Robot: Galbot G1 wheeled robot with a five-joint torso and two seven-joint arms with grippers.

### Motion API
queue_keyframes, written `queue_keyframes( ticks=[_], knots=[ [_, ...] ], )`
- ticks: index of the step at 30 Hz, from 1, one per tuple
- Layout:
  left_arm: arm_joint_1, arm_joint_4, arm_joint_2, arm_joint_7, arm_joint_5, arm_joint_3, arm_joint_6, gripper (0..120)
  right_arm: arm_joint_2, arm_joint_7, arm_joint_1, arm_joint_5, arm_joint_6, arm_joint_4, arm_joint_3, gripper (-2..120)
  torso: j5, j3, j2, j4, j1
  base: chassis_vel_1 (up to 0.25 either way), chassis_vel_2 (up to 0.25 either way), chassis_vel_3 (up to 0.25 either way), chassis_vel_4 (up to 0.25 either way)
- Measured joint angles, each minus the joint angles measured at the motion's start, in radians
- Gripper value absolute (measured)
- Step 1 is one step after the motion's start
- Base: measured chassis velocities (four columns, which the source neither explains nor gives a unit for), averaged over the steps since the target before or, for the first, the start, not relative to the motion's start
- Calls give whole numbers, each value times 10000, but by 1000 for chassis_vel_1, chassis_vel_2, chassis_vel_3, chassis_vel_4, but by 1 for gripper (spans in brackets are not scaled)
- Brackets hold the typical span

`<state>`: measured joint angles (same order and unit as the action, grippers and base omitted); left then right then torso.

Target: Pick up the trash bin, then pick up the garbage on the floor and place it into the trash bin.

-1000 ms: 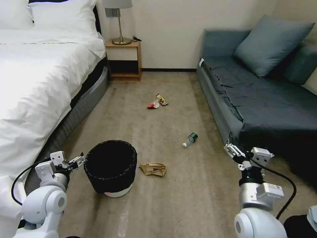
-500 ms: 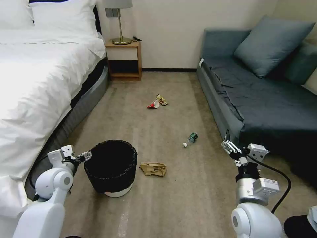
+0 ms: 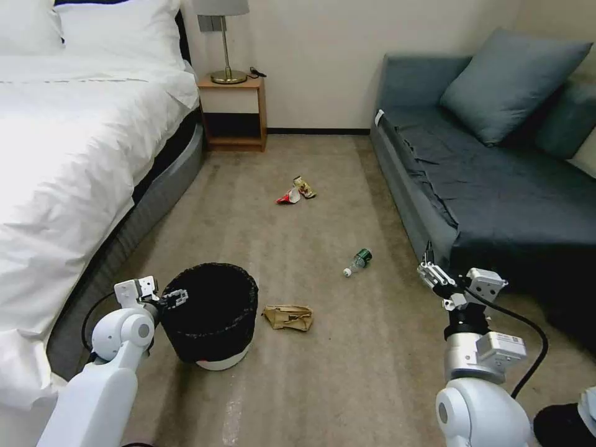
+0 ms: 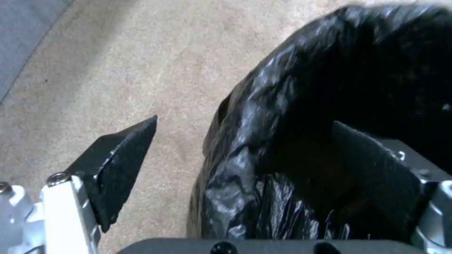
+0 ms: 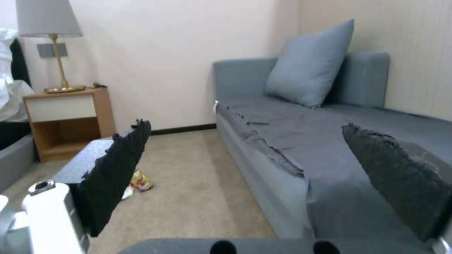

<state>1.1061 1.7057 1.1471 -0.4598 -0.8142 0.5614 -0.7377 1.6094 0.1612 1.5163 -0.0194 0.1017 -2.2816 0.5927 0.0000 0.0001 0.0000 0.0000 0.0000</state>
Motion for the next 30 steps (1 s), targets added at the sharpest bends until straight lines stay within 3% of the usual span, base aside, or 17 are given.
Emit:
queue_keyframes(
  ticks=[11, 16, 30],
  knots=[
    [2, -398, 11, -9, -6, -28, 70, 95, -8, 0, -18, 13, -45, 9, 2, 100, 5, -2, 1, 2, -1, 0, 0, 0, 0],
    [9, -350, 80, 25, 7, -58, 72, 72, -10, 5, -26, 13, -70, 34, 14, 100, 3, -1, 1, 2, -1, 0, 0, 0, 0],
    [79, -262, 121, 17, -94, -83, 58, 25, -12, 41, -24, -25, -114, 38, 78, 100, 2, -2, 1, 1, -1, 0, 0, 0, 0]
  ],
)
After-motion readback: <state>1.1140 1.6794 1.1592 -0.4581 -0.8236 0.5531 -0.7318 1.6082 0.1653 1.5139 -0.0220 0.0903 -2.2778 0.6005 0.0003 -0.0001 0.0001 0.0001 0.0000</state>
